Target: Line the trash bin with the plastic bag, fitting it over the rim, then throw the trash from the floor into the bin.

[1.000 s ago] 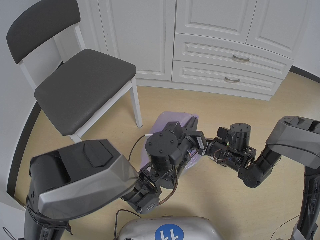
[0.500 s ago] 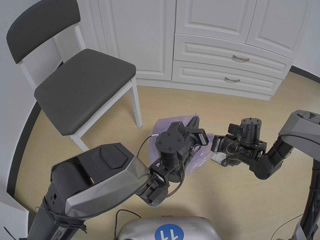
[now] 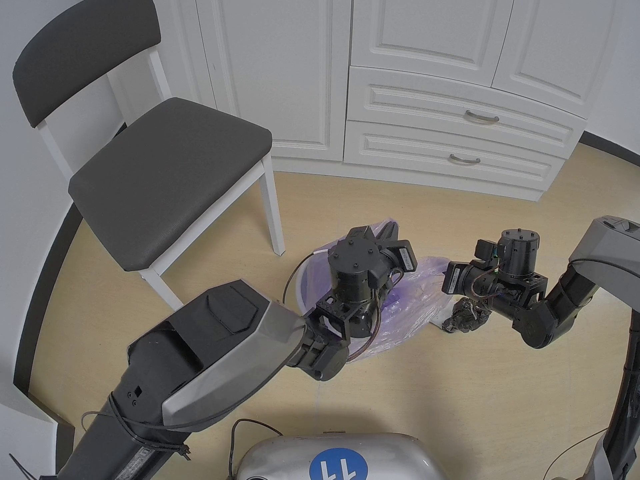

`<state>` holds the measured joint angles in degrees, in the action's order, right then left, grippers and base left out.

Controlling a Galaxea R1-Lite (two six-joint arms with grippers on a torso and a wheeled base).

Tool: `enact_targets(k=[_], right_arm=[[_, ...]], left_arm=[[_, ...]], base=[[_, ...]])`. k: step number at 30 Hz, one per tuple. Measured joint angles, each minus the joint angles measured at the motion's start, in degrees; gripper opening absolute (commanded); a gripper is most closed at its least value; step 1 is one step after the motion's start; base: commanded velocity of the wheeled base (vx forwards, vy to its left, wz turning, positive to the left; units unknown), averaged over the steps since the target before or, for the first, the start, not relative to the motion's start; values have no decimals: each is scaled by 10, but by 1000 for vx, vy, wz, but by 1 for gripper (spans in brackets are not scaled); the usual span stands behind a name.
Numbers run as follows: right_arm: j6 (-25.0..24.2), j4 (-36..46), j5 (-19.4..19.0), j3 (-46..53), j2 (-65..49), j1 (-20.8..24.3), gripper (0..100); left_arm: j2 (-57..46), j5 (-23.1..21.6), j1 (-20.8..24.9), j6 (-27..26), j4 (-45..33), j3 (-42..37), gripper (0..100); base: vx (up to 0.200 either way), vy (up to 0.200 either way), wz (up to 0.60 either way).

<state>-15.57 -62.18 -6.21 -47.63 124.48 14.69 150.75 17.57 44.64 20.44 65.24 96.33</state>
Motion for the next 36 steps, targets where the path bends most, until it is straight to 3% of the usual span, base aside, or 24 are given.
enact_targets(k=[7,11,20,31,36], right_arm=[[6,0,-10,-7,0,-26,0],[8,0,-14,-11,-1,-41,0],[11,0,-16,-15,-2,-57,0],[-3,-22,-17,-18,13,-19,0],[-25,-53,-13,-29,27,-10,0]], left_arm=[[57,-2,-14,0,-117,140,0],[87,-9,-20,4,-133,172,0],[107,-10,-36,24,-122,182,0],[108,-7,-89,27,-79,179,0],[92,-7,-124,36,-54,135,0]], base=[[0,0,0],[0,0,0],[0,0,0],[0,0,0],[0,0,0]])
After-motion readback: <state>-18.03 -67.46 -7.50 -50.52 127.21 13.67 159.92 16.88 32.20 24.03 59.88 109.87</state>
